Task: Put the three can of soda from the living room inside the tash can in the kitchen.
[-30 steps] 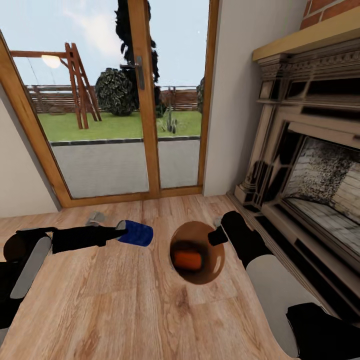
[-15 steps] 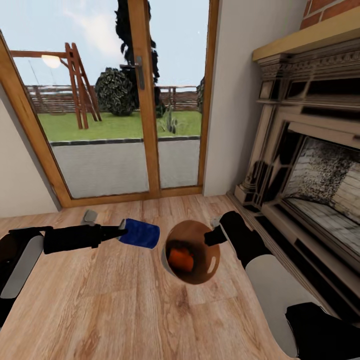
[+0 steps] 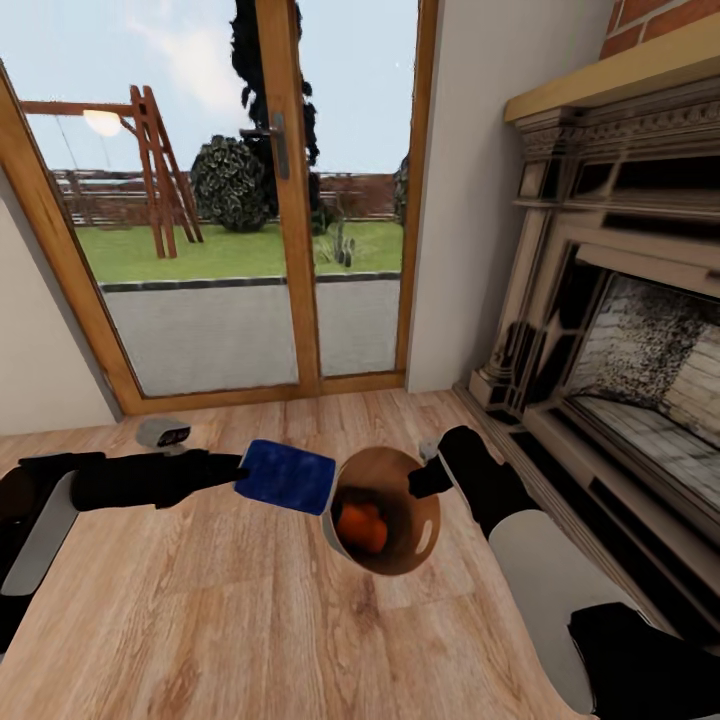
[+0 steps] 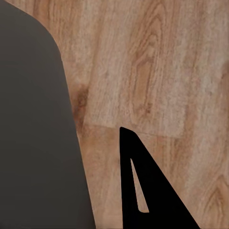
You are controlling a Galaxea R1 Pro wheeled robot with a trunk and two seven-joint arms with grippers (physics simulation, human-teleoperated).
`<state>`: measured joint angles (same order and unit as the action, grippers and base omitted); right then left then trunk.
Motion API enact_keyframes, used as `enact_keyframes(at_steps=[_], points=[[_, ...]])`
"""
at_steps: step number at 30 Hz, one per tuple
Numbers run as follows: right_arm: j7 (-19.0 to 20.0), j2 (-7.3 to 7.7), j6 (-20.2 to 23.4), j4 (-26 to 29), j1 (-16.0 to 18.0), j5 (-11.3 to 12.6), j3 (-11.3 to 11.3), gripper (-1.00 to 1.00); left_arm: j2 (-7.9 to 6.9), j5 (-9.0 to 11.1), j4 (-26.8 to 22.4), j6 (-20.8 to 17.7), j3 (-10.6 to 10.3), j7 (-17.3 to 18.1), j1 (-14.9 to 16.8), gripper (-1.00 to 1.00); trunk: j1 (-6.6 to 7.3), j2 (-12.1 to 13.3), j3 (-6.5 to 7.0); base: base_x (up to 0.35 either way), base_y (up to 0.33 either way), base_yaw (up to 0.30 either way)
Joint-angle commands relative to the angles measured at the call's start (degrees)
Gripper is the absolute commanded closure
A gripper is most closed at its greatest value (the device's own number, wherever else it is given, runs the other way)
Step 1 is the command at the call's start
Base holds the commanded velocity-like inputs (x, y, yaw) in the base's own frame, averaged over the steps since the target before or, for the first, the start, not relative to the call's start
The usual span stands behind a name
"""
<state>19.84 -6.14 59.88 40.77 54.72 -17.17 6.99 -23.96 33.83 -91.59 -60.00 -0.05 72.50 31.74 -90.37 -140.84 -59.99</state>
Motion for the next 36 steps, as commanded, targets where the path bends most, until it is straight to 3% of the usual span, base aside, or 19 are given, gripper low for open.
enact_keyframes(at_steps=[1,3,5,9,12,15,16,22,32,36], points=[[-0.06,-0.06,0.12,-0.22,0.03,1.09,-0.04,1.0,0.02,0.01,0.02,0.0,0.05,1.84,0.03,1.0,0.01,-0.01,0.01,0.0,0.0,0.0],[-0.18,-0.19,0.12,-0.45,0.03,1.09,-0.04,1.0,0.0,0.43,0.05,0.0,0.08,3.44,0.08,1.0,0.01,-0.01,0.01,0.0,0.0,0.0],[-0.36,-0.4,0.12,-0.79,0.03,1.05,-0.03,1.0,-0.02,2.91,0.03,0.0,0.11,5.32,0.18,1.0,0.01,-0.01,0.01,0.0,0.0,0.0],[-0.48,-0.62,0.12,-1.01,0.03,1.07,-0.01,1.0,0.12,5.09,0.05,0.0,0.17,6.13,0.23,1.0,0.01,-0.01,0.01,0.0,0.0,0.0],[-0.68,-1.75,0.12,-1.1,0.03,1.02,0.07,1.0,0.55,5.79,0.08,0.0,0.16,5.59,0.61,1.0,0.01,-0.01,0.01,0.0,0.0,0.0],[-0.76,-2.49,0.12,-1.15,0.03,1.06,0.17,1.0,1.47,5.75,0.09,0.0,-0.12,3.51,1.13,1.0,0.01,-0.01,0.01,0.0,0.0,0.0],[-0.81,-3.0,0.12,-1.16,0.03,1.03,0.25,1.0,2.75,5.74,0.09,0.0,-0.28,1.2,1.3,1.0,0.01,-0.01,0.01,0.0,0.0,0.0],[-0.82,-3.86,0.12,-1.19,0.03,1.07,0.47,1.0,6.71,5.64,0.17,0.0,-0.53,-4.95,1.46,1.0,0.01,-0.01,0.01,0.0,0.0,0.0],[-0.77,-3.86,0.12,-1.13,0.03,1.01,0.57,1.0,9.67,5.61,0.28,0.0,-1.02,-12.79,1.61,1.0,0.01,-0.01,0.01,0.0,0.0,0.0],[-0.77,-3.86,0.12,-1.13,0.03,1.0,0.57,1.0,9.9,4.72,0.4,0.0,-4.18,-14.82,1.64,1.0,0.01,-0.01,0.01,0.0,0.0,0.0]])
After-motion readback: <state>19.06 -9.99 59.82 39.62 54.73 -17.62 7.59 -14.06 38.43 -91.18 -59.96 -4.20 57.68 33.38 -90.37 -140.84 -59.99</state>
